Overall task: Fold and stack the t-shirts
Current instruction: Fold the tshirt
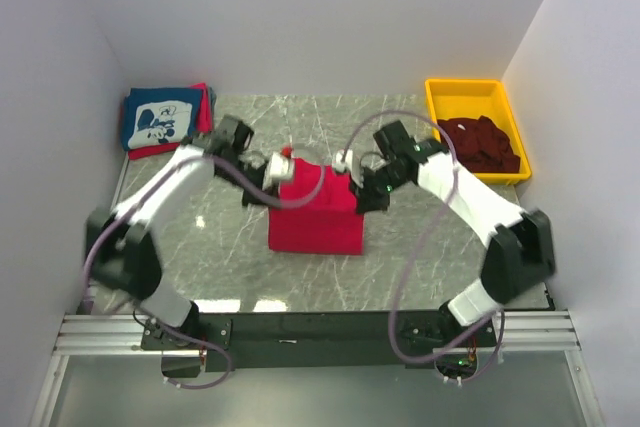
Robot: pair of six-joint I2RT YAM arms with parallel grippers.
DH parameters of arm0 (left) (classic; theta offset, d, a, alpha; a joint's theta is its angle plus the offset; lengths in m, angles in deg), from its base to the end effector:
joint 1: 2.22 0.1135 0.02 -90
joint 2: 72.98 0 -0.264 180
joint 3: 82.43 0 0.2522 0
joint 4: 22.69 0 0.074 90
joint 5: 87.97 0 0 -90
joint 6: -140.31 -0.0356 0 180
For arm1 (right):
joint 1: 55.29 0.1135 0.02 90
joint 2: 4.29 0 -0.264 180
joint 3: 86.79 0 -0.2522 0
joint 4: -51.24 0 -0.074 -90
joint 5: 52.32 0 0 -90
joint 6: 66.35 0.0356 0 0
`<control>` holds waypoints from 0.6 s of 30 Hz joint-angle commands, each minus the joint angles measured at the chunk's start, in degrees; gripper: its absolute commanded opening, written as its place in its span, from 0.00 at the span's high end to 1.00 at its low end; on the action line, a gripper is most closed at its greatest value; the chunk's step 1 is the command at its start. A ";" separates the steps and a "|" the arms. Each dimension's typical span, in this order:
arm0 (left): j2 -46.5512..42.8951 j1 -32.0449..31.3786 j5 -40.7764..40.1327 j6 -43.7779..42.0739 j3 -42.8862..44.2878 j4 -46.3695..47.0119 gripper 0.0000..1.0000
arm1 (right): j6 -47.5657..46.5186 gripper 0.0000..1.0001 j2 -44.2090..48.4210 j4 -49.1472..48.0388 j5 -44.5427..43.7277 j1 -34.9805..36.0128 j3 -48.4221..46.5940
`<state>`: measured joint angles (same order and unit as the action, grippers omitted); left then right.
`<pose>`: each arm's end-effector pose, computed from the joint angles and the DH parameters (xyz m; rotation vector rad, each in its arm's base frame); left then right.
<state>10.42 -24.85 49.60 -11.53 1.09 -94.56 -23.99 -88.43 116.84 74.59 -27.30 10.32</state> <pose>0.2415 -0.1291 0.2832 1.7639 1.6866 -0.8795 0.2420 0.1529 0.2764 -1.6963 1.9022 0.7472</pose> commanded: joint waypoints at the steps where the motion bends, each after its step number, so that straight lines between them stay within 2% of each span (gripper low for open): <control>1: 13.43 5.40 1.65 -2.41 12.75 -1.31 0.99 | -6.15 1.00 -9.68 1.69 0.01 -4.08 -10.57; 7: 30.75 6.55 -1.77 10.06 29.70 9.40 0.96 | -5.64 1.00 -28.23 3.01 -0.96 -8.12 -27.89; 12: 39.11 6.46 -8.71 19.21 32.55 17.22 0.93 | -0.71 1.00 -41.34 4.58 -3.68 -8.39 -40.27; 14: 40.09 6.29 -10.21 21.23 32.20 17.85 0.91 | 0.96 1.00 -43.38 5.29 -4.82 -8.12 -41.44; 18: 40.62 5.50 -11.71 25.63 28.61 17.42 0.91 | 3.60 1.00 -42.43 2.49 -5.79 -8.13 -35.58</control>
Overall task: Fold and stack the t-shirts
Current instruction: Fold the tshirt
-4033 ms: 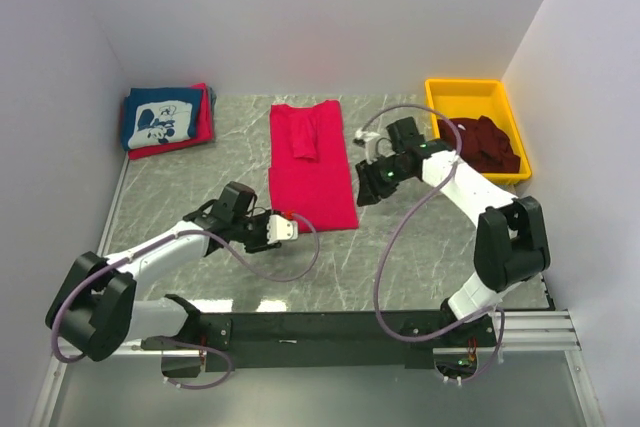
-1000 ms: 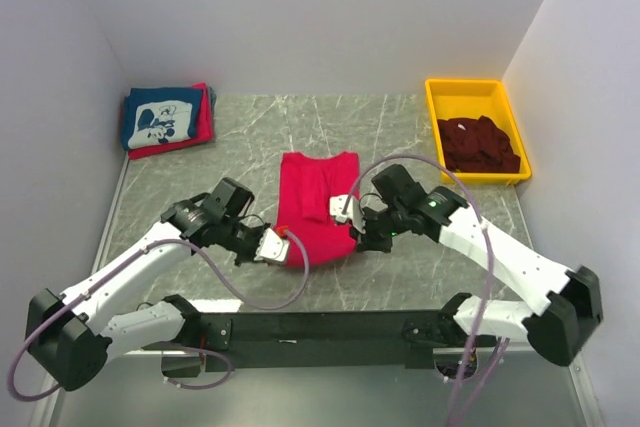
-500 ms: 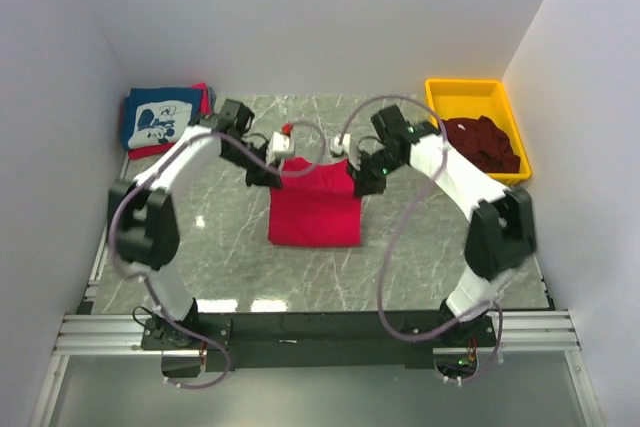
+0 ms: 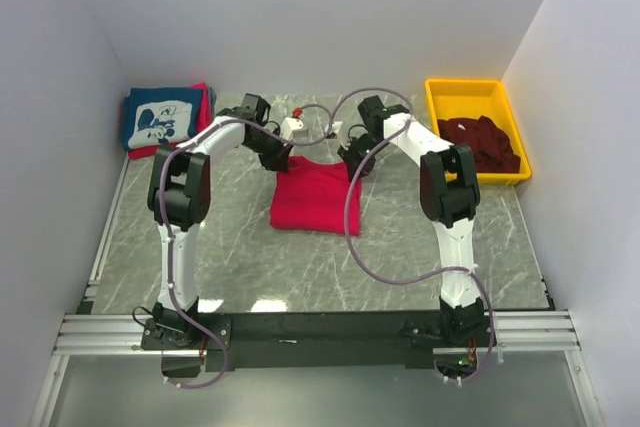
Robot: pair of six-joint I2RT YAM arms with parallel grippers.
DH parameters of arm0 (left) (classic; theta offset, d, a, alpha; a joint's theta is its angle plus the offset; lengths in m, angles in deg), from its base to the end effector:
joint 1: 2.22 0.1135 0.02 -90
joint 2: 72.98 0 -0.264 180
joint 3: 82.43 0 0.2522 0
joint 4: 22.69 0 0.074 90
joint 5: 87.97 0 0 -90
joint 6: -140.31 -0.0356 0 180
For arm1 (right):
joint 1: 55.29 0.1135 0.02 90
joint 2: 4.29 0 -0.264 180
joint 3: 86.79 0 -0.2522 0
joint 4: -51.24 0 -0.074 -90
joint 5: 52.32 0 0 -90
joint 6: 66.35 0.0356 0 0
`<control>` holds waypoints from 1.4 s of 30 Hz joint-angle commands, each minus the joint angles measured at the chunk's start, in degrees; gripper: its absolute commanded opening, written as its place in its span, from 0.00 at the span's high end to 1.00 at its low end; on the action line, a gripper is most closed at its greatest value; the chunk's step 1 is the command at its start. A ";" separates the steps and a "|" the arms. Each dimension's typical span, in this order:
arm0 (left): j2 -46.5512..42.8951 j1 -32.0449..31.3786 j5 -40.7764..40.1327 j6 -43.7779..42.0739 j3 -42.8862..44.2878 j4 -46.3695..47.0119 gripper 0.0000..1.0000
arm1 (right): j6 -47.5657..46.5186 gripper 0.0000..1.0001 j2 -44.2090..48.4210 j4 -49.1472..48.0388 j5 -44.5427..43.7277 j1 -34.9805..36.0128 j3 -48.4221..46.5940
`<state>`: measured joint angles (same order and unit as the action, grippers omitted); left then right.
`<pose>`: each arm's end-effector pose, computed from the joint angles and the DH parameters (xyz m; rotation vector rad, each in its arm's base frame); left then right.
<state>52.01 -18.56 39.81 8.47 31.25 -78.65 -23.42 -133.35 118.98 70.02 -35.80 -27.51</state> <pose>0.4335 -0.1498 0.1861 1.3783 2.1204 -0.7301 0.4282 0.1717 0.1809 -1.5589 2.2011 0.6806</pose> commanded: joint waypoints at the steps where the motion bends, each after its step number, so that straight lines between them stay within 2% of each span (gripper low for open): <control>1: -1.58 -0.89 -1.31 6.33 -2.87 0.89 0.91 | 3.12 1.00 3.27 -0.01 -1.31 0.73 3.67; 5: -7.73 -2.29 0.27 8.44 -13.67 1.67 0.93 | 3.03 1.00 8.19 -2.90 -1.75 4.84 14.46; 9: -18.60 -4.14 2.30 9.76 -28.16 2.90 0.94 | 6.18 1.00 16.00 -6.77 -0.17 8.72 24.41; 14: -28.73 -4.23 4.41 11.70 -37.24 3.87 0.91 | 10.76 0.98 23.75 -7.66 4.39 10.66 35.21; 15: -29.71 -4.23 4.76 11.70 -38.91 4.05 0.87 | 11.64 0.92 26.02 -7.57 4.84 10.66 36.11; 16: -30.41 -4.23 4.76 11.52 -39.53 4.31 0.82 | 12.26 0.76 27.18 -7.66 5.01 10.49 36.90; 18: -32.35 -4.23 5.89 10.82 -40.50 4.23 0.68 | 14.45 0.60 29.64 -8.45 5.19 9.35 37.53; 19: -33.14 -4.23 6.51 10.47 -40.77 4.49 0.65 | 15.24 0.46 30.08 -8.36 5.63 7.52 37.00; 20: -34.88 -4.14 7.56 9.69 -41.38 5.62 0.59 | 17.08 0.45 29.83 -7.93 6.76 6.37 34.56; 24: -38.94 -4.58 9.33 8.80 -42.52 10.63 0.52 | 23.67 0.48 25.63 -5.20 15.89 0.65 25.67; 26: -38.86 -6.32 8.63 7.75 -42.18 14.41 0.50 | 29.80 0.56 23.07 -7.30 18.80 -0.41 23.38; 27: -38.25 -7.12 7.32 6.09 -41.57 14.86 0.50 | 31.84 0.62 22.19 -8.44 20.12 -0.50 23.11; 31: -33.94 -10.46 7.04 4.32 -37.70 14.60 0.49 | 42.74 0.74 17.71 -17.56 25.05 -0.33 23.90; 34: -31.04 -12.84 5.91 4.14 -36.29 15.30 0.49 | 48.98 0.77 15.24 -22.75 26.99 0.55 25.30; 42: -27.26 -16.35 4.24 2.65 -36.37 16.97 0.48 | 58.22 0.79 9.09 -29.45 27.69 2.84 25.30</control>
<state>24.47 -33.94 44.11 13.06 -6.85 -63.57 28.40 -123.25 95.35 94.96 -33.68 -1.92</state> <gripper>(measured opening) 0.516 0.218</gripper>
